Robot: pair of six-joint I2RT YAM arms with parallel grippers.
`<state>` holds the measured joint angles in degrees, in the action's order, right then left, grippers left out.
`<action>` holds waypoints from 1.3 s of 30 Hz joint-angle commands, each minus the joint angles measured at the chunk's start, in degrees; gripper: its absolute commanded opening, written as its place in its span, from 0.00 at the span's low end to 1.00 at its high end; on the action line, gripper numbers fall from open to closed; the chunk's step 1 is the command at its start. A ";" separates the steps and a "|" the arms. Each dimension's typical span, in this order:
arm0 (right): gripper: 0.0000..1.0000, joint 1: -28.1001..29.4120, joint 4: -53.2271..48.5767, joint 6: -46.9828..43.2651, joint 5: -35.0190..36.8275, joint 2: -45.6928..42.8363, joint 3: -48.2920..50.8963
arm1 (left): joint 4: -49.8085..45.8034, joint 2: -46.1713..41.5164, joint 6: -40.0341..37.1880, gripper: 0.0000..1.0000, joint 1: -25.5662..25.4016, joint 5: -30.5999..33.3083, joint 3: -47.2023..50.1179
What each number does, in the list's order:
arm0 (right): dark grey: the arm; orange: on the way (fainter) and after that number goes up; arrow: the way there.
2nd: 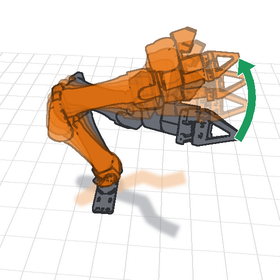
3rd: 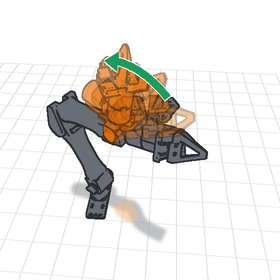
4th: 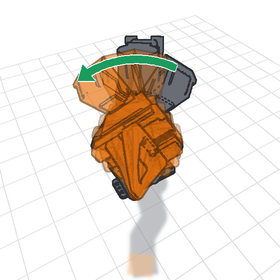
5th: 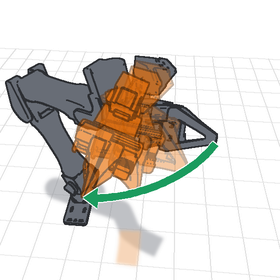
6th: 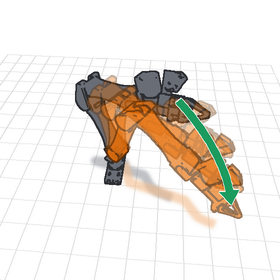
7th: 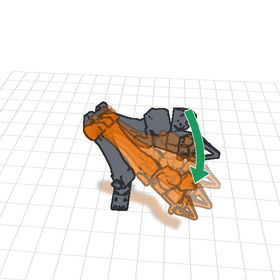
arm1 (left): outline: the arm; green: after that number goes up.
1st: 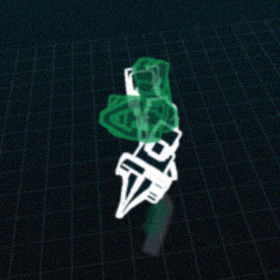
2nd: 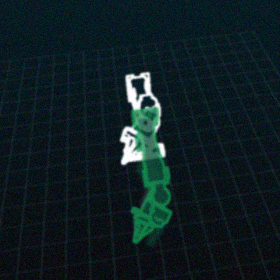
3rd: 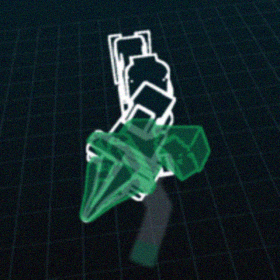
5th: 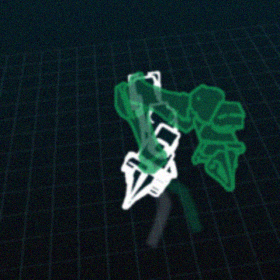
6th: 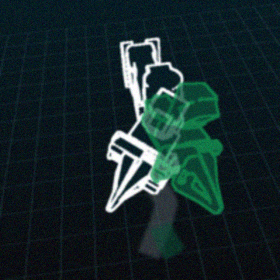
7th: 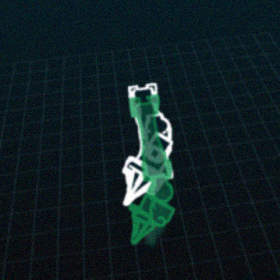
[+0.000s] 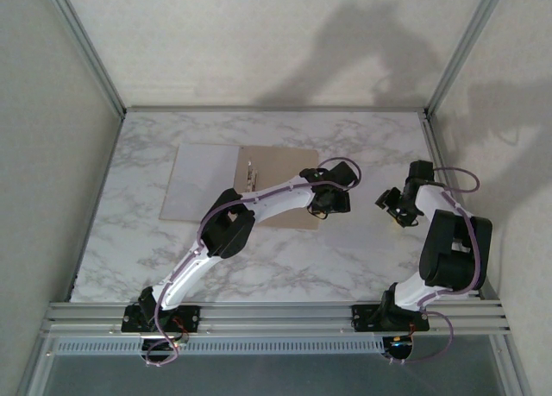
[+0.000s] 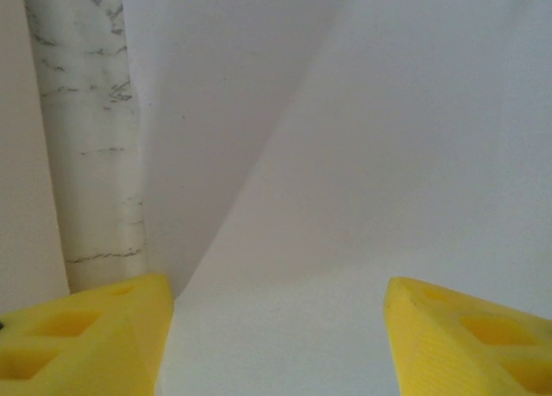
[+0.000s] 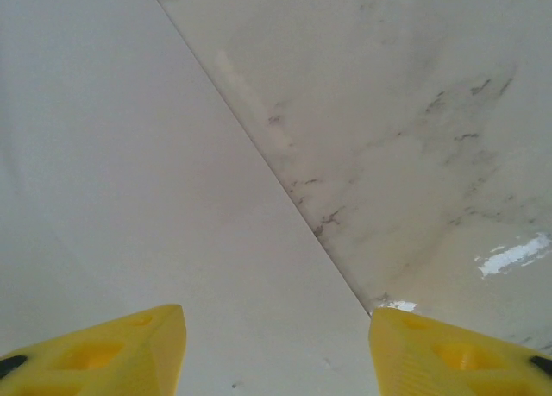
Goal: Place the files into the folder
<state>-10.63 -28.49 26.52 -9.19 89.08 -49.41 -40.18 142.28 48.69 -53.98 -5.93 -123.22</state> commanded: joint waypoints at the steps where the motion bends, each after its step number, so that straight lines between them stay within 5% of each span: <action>1: 0.59 -0.17 -0.19 -0.31 -1.08 1.18 -1.22 | -3.50 0.97 1.19 0.66 -0.69 2.02 -0.61; 39: 0.56 1.52 1.16 -0.57 -2.74 3.25 -1.04 | -7.28 -1.65 3.31 0.63 -1.57 7.59 1.49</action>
<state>-9.52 -27.42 26.50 -10.74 91.53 -49.41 -44.27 141.14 50.87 -55.09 0.05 -121.86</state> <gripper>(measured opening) 0.559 0.628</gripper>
